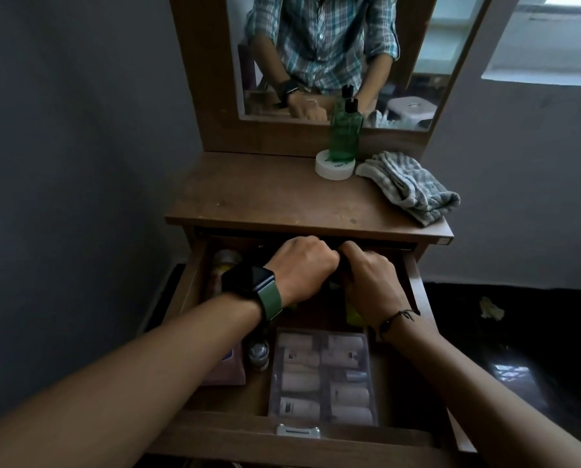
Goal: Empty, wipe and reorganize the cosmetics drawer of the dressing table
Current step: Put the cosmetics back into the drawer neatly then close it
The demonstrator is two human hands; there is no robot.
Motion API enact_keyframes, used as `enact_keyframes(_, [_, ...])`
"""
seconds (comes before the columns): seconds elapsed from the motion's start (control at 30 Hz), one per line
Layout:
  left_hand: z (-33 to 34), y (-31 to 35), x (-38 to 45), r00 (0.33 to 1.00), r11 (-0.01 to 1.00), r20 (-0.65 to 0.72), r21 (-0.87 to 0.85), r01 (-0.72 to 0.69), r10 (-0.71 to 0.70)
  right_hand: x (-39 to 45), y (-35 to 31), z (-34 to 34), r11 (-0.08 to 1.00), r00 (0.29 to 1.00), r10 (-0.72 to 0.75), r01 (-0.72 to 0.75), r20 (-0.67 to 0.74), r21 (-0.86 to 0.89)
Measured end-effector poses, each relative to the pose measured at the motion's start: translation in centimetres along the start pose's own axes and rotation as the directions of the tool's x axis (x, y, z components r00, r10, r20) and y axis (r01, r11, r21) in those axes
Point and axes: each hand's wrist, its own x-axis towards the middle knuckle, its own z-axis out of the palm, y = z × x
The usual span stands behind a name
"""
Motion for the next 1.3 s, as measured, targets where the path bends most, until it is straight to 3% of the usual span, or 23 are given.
enact_keyframes(0.17, [0.2,0.5,0.7,0.998,0.998,0.009,-0.028,0.058,-0.058,0.6,0.4,0.3,0.999,0.999,0.040,-0.040,0.029,-0.020])
enact_keyframes(0.5, [0.7,0.4,0.6,0.966,0.964,-0.012,-0.068,0.257,-0.259,1.0,0.4,1.2,0.995,0.996,0.082,-0.080,-0.042,0.059])
enact_keyframes(0.8, [0.8,0.7,0.3,0.983,0.986,-0.076,-0.013,0.169,-0.169,0.6,0.4,1.4,0.994,0.991,0.109,-0.107,-0.079,0.035])
enact_keyframes(1.17, [0.5,1.7,-0.2,0.983,0.983,-0.097,0.079,0.165,-0.158,-0.1,0.2,0.4,0.984,0.981,0.174,-0.172,-0.081,0.038])
enact_keyframes(1.3, [-0.7,1.7,-0.9,0.981,0.990,-0.133,-0.003,0.143,-0.142,-1.2,0.2,-0.7,0.987,0.978,0.154,-0.145,-0.141,0.072])
